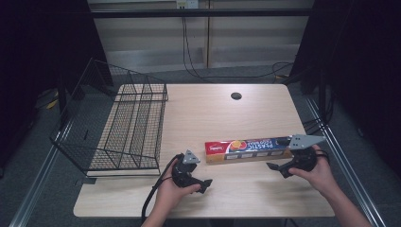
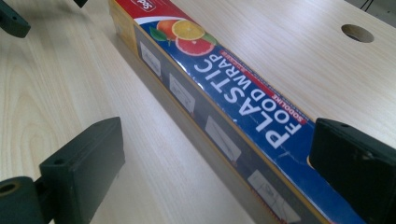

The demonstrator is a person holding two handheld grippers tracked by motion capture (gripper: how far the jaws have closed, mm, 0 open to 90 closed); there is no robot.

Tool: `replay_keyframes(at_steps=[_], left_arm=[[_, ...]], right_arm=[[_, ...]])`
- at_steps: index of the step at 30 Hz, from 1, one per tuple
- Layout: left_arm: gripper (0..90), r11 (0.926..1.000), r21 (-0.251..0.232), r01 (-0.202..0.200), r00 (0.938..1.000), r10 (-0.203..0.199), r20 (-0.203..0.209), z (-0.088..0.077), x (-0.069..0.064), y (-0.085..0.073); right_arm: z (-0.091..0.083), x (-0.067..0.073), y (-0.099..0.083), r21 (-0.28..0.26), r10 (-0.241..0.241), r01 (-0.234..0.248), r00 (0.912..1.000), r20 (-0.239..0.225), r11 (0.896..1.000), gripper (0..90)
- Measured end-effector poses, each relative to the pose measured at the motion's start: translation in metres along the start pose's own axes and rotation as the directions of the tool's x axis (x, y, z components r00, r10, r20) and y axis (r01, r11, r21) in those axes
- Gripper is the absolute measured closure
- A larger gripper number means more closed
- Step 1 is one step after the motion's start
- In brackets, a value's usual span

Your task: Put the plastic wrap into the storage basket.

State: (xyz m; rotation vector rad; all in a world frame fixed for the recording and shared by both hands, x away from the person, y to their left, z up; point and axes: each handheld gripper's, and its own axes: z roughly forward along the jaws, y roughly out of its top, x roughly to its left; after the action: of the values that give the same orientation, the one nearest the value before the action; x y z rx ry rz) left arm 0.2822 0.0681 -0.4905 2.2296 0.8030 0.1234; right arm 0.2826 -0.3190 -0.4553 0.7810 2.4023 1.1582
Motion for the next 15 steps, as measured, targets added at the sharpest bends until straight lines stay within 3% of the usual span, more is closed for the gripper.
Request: replay_keyframes(at_steps=[4, 10, 15], left_arm=[[4.7, 1.0, -0.002, -0.006, 1.0, 0.006, 0.007, 0.0, -0.001, -0.001], [4.7, 0.9997, 0.019, -0.013, 0.9995, 0.012, 0.03, 0.001, -0.004, -0.002], [4.8, 0.9999, 0.005, -0.009, 0.9995, 0.009, 0.031, 0.001, -0.006, -0.002]], right_arm=[[0.009, -0.008, 0.007, 0.037, -0.033, 0.034, 0.9993, -0.015, 0.999, 3.2], [0.018, -0.028, 0.014, 0.049, -0.01, 0.012, 0.9985, -0.054, 0.999, 4.7], [0.027, -0.039, 0.019, 0.111, -0.017, 0.025, 0.9971, -0.075, 0.994, 5.3]])
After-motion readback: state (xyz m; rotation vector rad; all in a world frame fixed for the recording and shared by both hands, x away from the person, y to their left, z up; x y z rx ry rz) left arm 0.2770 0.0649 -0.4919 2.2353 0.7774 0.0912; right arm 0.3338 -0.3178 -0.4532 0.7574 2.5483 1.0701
